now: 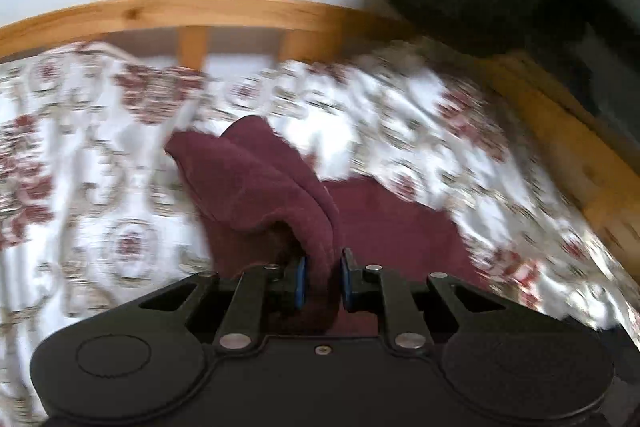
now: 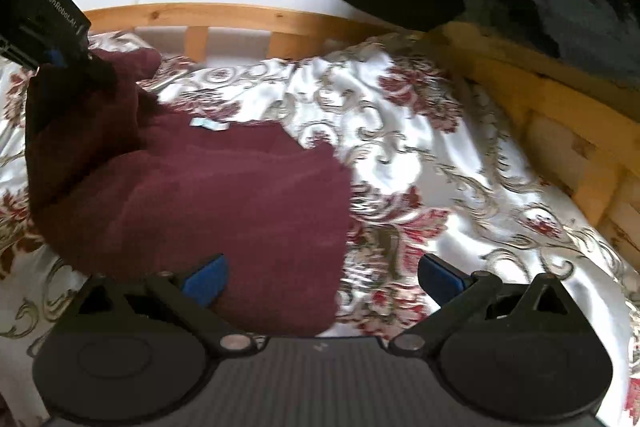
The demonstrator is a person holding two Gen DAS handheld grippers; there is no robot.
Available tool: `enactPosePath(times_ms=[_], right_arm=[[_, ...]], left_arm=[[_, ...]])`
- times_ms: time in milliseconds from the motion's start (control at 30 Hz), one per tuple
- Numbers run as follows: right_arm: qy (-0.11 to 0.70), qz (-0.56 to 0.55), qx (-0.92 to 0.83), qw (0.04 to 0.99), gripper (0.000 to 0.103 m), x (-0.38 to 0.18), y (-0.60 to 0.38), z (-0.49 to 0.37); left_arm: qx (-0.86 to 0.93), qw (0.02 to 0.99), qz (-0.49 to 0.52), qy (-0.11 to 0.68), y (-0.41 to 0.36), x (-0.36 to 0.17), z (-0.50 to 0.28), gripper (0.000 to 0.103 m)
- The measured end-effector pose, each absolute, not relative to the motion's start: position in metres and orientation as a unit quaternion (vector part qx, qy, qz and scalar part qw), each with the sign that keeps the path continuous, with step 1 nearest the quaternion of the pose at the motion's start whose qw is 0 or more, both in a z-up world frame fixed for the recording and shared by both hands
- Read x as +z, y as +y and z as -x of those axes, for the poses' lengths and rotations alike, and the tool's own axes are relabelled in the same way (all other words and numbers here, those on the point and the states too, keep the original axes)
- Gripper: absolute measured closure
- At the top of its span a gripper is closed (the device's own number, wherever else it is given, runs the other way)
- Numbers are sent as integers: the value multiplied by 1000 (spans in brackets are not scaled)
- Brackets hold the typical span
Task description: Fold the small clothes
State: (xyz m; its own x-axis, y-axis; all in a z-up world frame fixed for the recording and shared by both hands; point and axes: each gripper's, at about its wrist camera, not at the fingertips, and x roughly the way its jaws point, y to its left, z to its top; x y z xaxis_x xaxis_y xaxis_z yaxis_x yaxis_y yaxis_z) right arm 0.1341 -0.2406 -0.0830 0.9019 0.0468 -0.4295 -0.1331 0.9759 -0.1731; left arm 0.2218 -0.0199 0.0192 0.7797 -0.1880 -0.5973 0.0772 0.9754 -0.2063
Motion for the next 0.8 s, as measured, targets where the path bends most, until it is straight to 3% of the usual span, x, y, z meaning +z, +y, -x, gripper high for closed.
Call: enactPosePath(times_ms=[200, 367, 467, 533, 633, 800], right_arm=[[217, 113, -13, 970, 0, -82, -269, -148], [223, 54, -31, 973, 0, -83, -300, -156], [218, 60, -28, 974, 0, -84, -297, -156], [218, 71, -23, 973, 0, -86, -293, -156], [215, 76, -18, 973, 0, -88, -288, -156], [200, 54, -1, 978, 0, -86, -290, -155]], left_arm=[[-115, 926, 57, 356, -60, -6, -223, 85], [-131, 921, 42, 364, -68, -16, -218, 80], [-151, 921, 49, 356, -68, -11, -212, 64], [-164, 924, 44, 342, -72, -6, -205, 46], [-176, 932, 33, 314, -76, 5, -189, 29], [-158, 954, 31, 252, -65, 14, -158, 3]])
